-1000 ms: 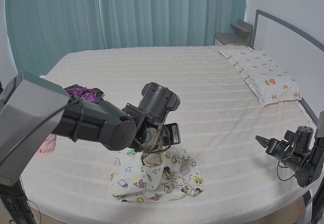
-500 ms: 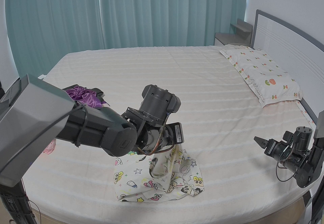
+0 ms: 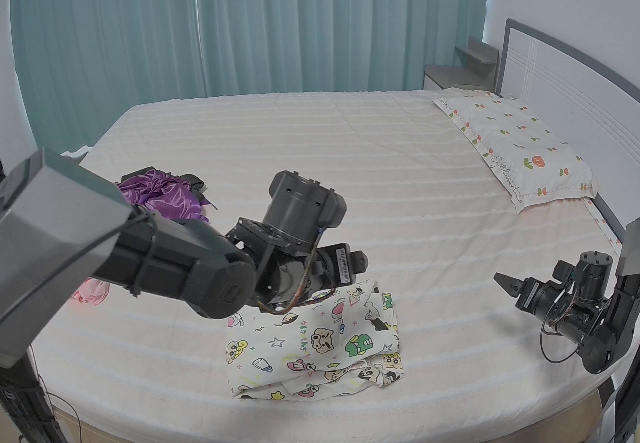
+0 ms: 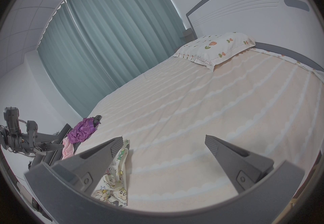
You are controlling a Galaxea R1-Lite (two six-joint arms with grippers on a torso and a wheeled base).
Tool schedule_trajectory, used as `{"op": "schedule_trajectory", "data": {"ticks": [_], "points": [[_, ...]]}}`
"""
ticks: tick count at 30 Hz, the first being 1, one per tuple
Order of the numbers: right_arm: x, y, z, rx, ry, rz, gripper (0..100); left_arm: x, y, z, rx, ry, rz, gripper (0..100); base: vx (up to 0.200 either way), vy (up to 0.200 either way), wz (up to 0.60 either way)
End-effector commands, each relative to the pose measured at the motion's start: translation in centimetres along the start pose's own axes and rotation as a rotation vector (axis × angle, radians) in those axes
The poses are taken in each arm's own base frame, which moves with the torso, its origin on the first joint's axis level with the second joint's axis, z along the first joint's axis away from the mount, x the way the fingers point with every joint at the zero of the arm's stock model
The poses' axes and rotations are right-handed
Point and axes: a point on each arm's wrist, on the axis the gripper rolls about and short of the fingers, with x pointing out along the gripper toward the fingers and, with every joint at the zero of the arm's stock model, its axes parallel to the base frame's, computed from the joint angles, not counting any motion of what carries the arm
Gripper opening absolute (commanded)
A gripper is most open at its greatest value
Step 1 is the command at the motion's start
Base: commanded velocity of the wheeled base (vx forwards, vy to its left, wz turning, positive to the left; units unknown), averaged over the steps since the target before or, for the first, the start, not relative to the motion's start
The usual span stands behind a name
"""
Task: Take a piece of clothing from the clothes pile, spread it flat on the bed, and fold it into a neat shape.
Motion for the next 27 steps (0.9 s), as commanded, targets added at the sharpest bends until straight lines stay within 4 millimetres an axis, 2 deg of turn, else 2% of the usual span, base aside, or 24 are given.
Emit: {"op": "schedule_trajectory", "data": {"ticks": [1, 3, 6, 9, 12, 16, 27], "points": [[0.2, 1.6, -0.7, -0.024, 0.02, 0.068, 100, -5.0, 2.9, 1.2, -0.064, -0.015, -0.032, 100, 0.0, 0.0, 0.0], [0.4, 2.6, -1.4, -0.043, 0.048, 0.109, 100, -7.4, 5.2, 0.3, -0.155, 0.02, -0.042, 100, 0.0, 0.0, 0.0], [1.1, 3.8, -2.8, -0.069, 0.104, 0.149, 100, -8.9, 8.0, -1.0, -0.259, 0.025, -0.057, 100, 0.0, 0.0, 0.0], [2.0, 4.7, -4.0, -0.087, 0.141, 0.181, 100, -9.3, 10.4, -2.7, -0.318, 0.023, -0.07, 100, 0.0, 0.0, 0.0], [2.9, 5.6, -4.9, -0.104, 0.161, 0.214, 100, -9.5, 12.3, -4.4, -0.352, 0.033, -0.079, 100, -0.2, 0.0, 0.0], [4.0, 6.6, -5.5, -0.12, 0.165, 0.249, 100, -9.5, 13.5, -5.5, -0.407, 0.046, -0.098, 100, 0.0, 0.0, 0.0], [5.4, 7.6, -5.4, -0.128, 0.174, 0.265, 100, -9.8, 15.8, -4.1, -0.528, 0.042, -0.17, 100, 0.0, 0.0, 0.0]]}}
